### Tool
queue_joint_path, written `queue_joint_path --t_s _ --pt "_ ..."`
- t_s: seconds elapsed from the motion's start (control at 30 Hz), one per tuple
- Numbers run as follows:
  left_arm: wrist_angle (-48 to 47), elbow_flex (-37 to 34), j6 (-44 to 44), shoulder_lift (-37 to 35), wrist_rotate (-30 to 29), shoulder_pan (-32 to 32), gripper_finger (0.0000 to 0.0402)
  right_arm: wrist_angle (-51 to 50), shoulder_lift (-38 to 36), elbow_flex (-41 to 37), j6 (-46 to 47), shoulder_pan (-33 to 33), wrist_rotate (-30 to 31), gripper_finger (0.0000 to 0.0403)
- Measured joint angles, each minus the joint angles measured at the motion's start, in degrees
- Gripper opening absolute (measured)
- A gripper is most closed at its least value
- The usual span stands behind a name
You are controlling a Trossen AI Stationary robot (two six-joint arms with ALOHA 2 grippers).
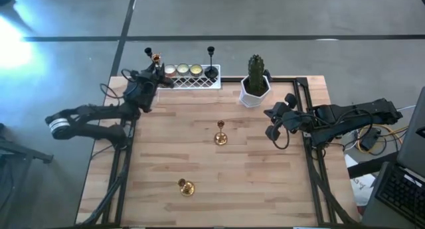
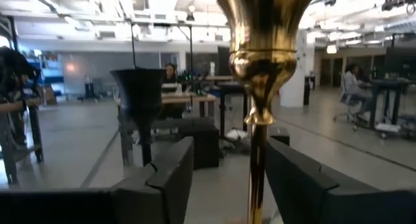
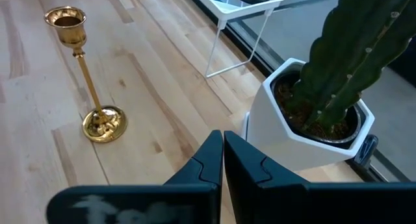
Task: Pick & Place candle stick holders
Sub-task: Put the bottom right golden candle holder on the shelf, then put the top golden candle holder on the shelf
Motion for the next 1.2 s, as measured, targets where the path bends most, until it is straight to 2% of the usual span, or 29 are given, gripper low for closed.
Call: queue_joint_path --t_s 0.87,1.03,1.2 --pt "-47.65 0.27 -8.26 -33.11 1.04 -8.24 0.0193 0.02 0.01 0.00 0.05 0.02 -0.47 0.0008" --pt "-59.39 2.48 -11.70 -38.22 9.16 -9.57 0.0193 0.02 0.01 0.00 0.04 0.02 -0.95 0.0008" --pt "-68.09 4.49 -14.57 -40.83 25.62 -9.64 0.0193 0.07 0.02 0.00 0.03 0.02 -3.69 0.0008"
